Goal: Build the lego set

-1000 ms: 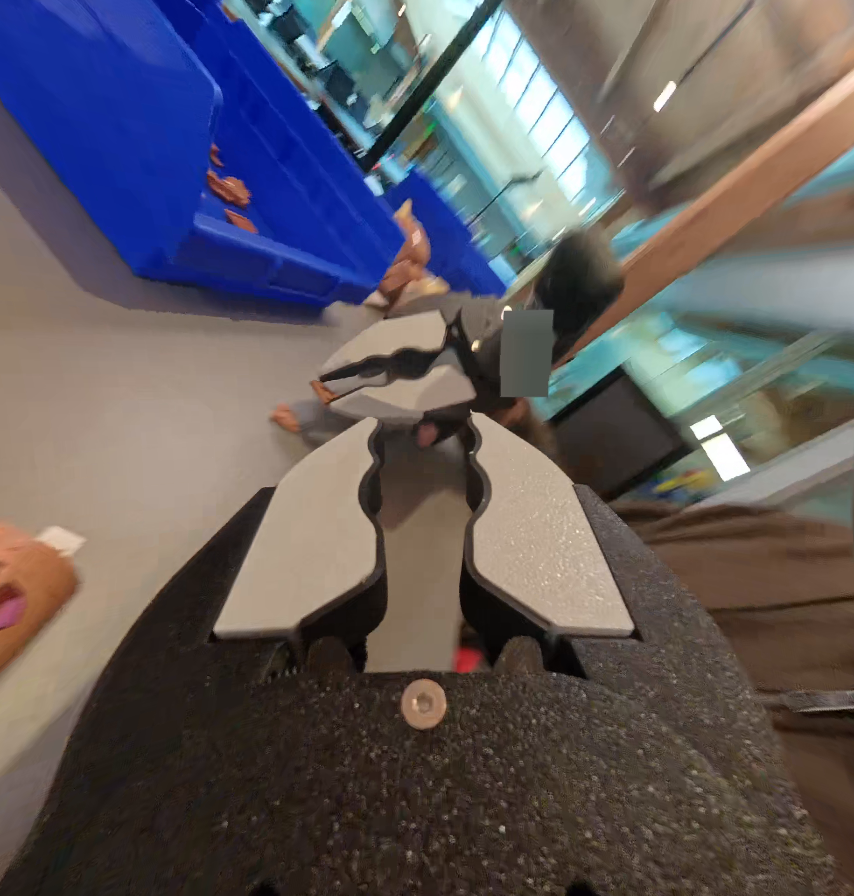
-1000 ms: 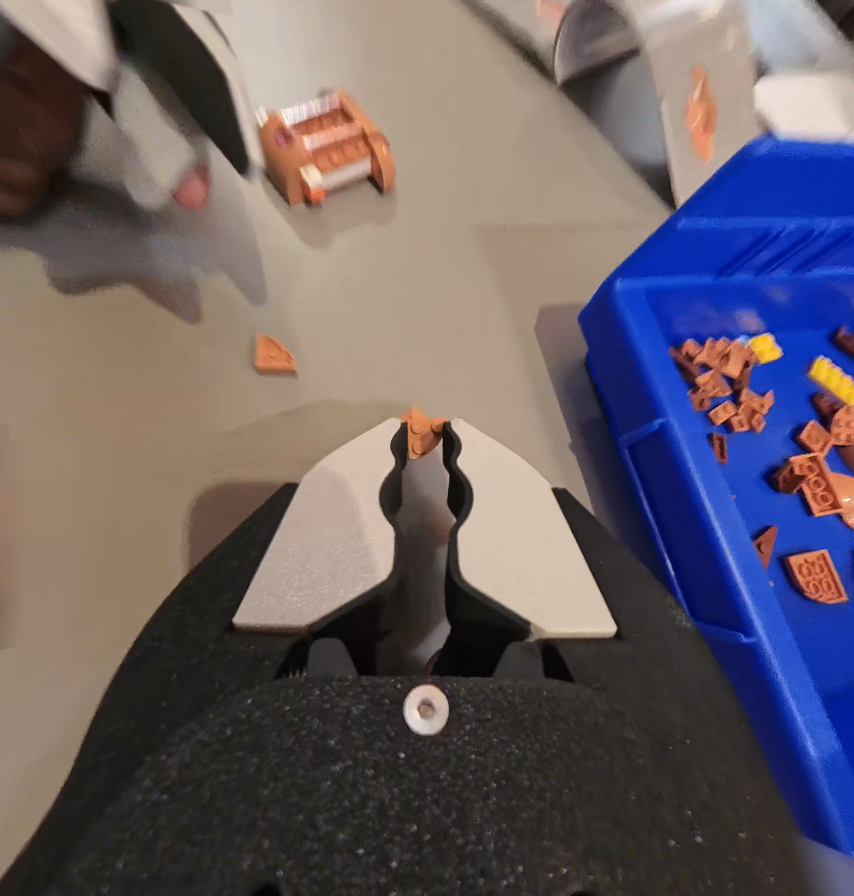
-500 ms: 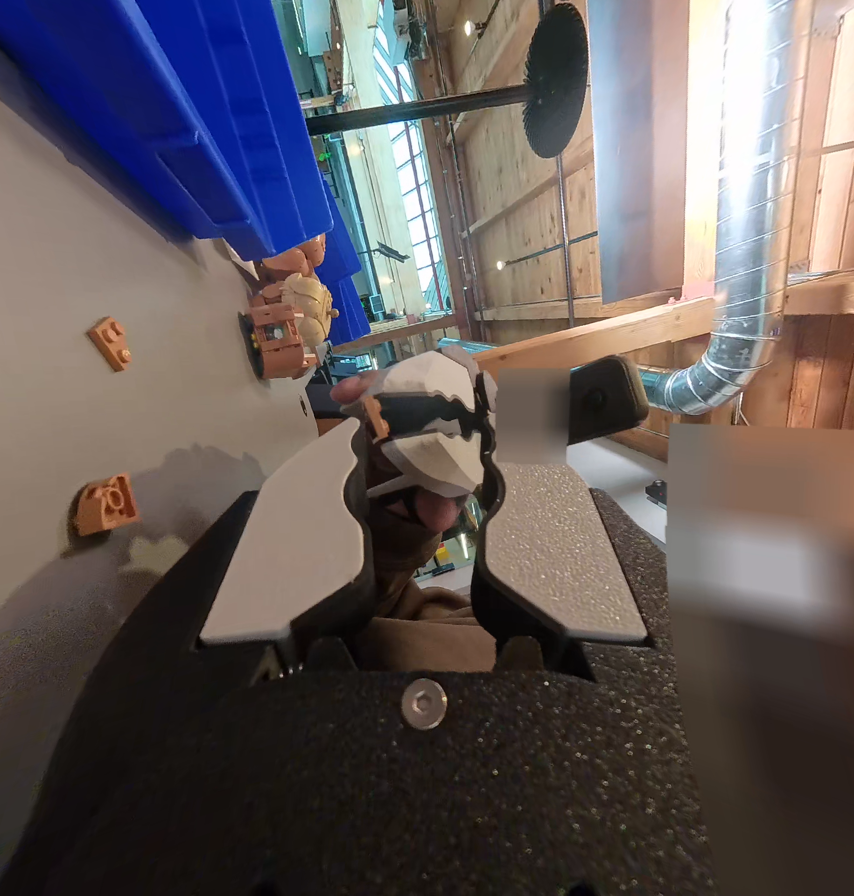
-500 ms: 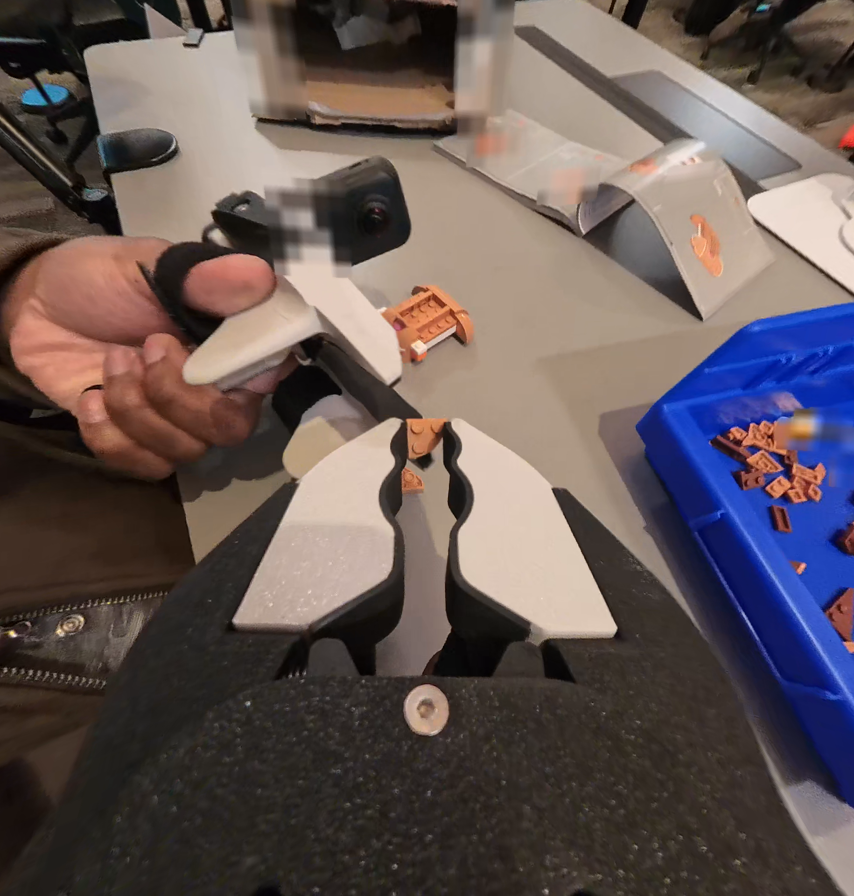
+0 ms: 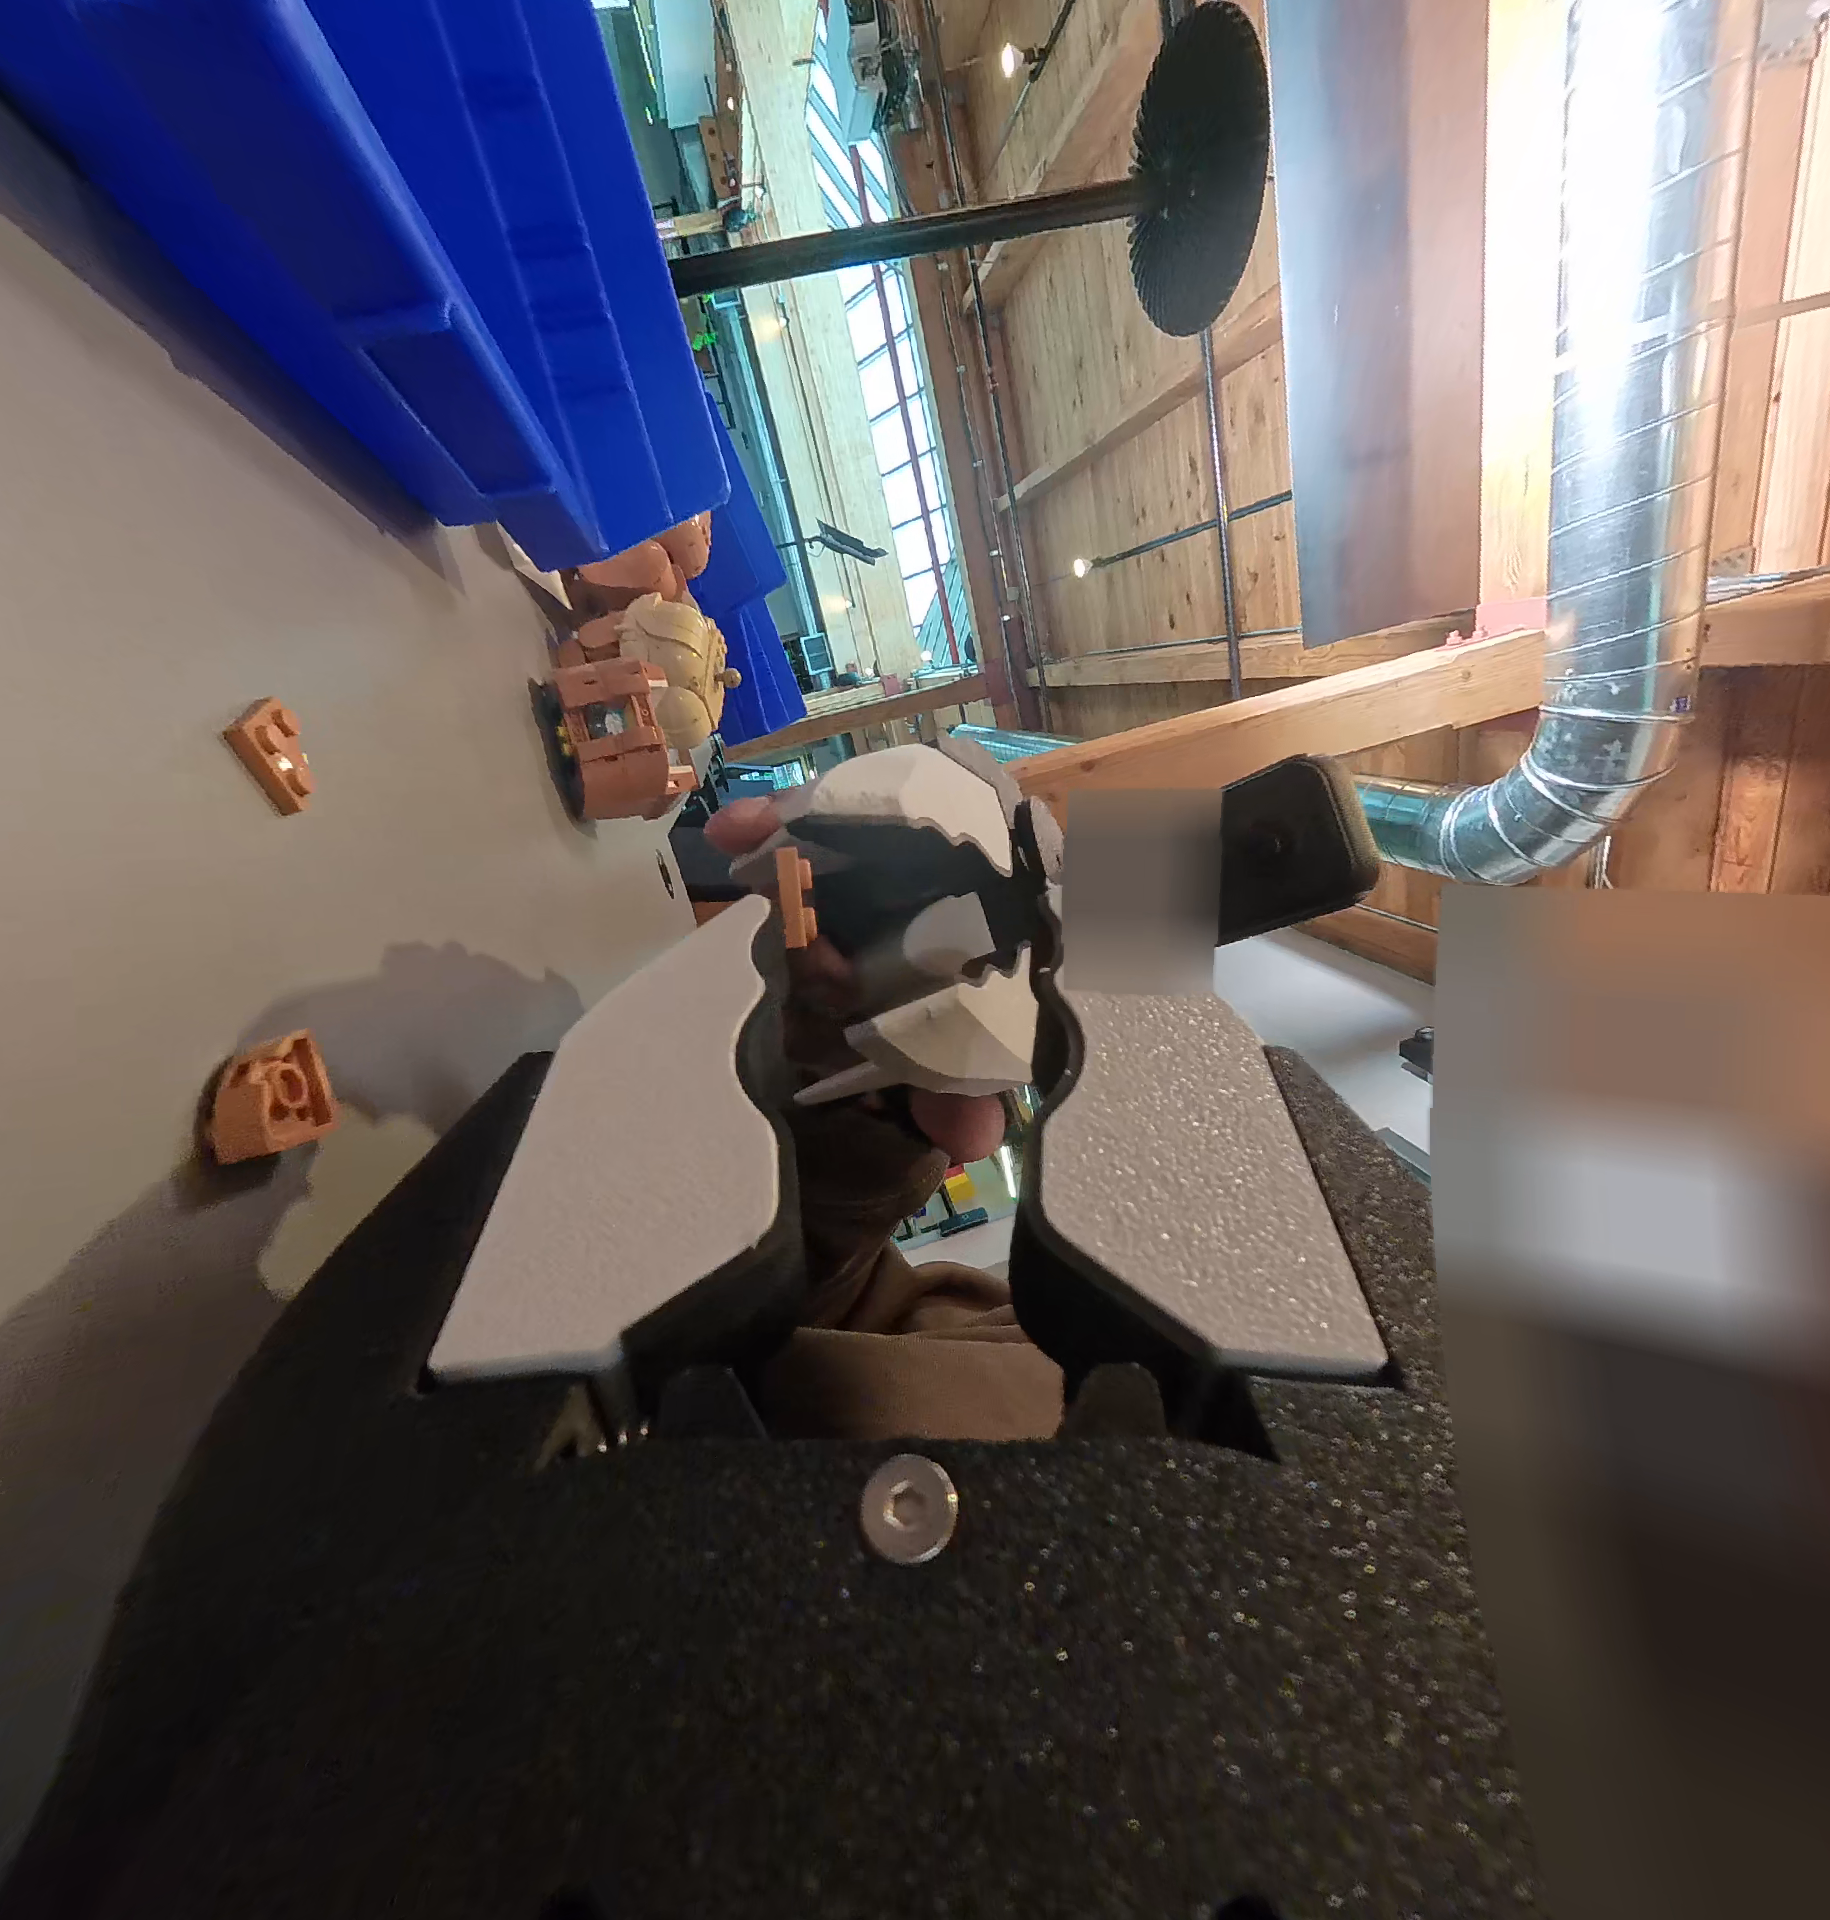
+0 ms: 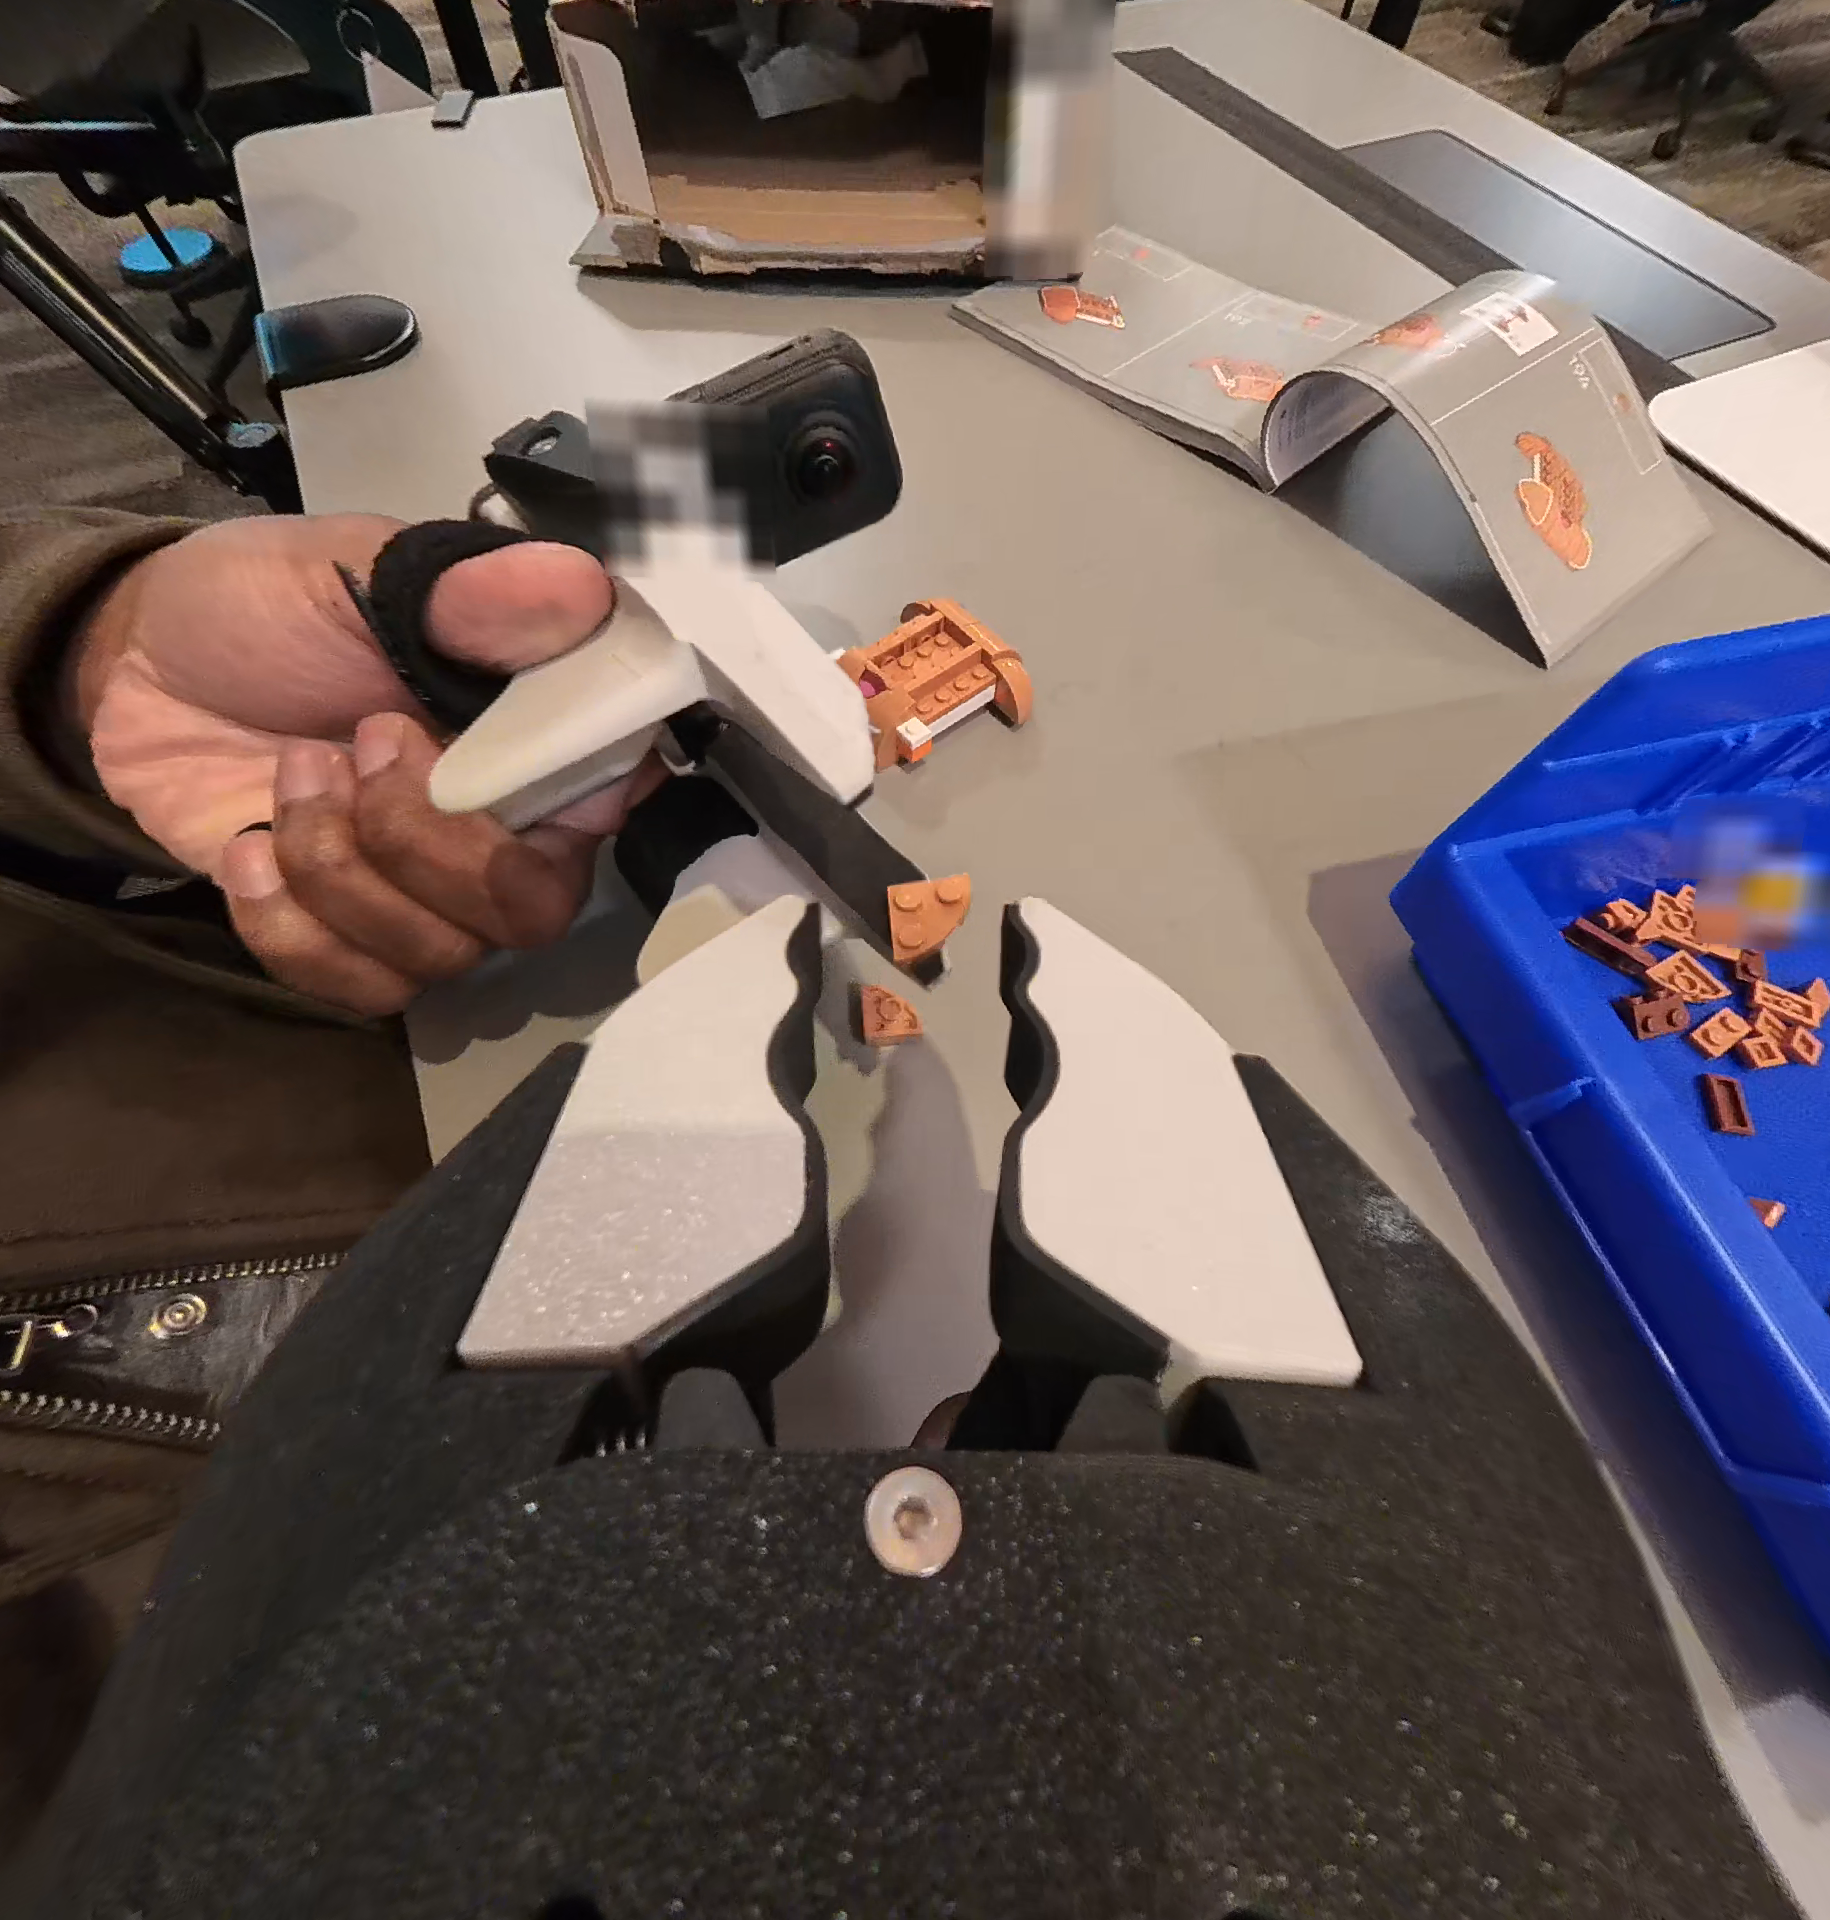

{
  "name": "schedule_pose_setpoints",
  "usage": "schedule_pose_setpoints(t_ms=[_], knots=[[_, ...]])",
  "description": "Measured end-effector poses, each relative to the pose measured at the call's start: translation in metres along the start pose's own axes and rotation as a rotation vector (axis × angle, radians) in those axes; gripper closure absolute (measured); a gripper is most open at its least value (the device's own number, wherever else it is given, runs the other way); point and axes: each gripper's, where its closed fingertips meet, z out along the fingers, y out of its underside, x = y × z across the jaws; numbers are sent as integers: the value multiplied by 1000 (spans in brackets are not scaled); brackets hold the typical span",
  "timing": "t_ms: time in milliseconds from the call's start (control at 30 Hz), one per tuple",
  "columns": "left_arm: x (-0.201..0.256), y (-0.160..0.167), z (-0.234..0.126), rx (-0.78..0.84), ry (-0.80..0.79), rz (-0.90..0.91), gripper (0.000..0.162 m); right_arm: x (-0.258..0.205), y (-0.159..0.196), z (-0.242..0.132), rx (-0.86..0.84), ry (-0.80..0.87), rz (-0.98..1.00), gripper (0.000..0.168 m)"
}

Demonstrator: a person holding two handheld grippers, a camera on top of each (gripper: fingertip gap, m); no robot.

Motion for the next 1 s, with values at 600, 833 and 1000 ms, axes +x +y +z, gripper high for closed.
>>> schedule_pose_setpoints(t_ms=[600, 833, 1000], knots=[[0, -15, -13, 41, -42, 40, 117, 60, 83, 27, -367, 19, -62, 134], [0, -16, -19, 62, -38, 42, 118, 56, 80, 32, -318, 112, 13, 141], [2, -13, -17, 53, -39, 47, 117, 55, 79, 33, -305, 95, -28, 149]])
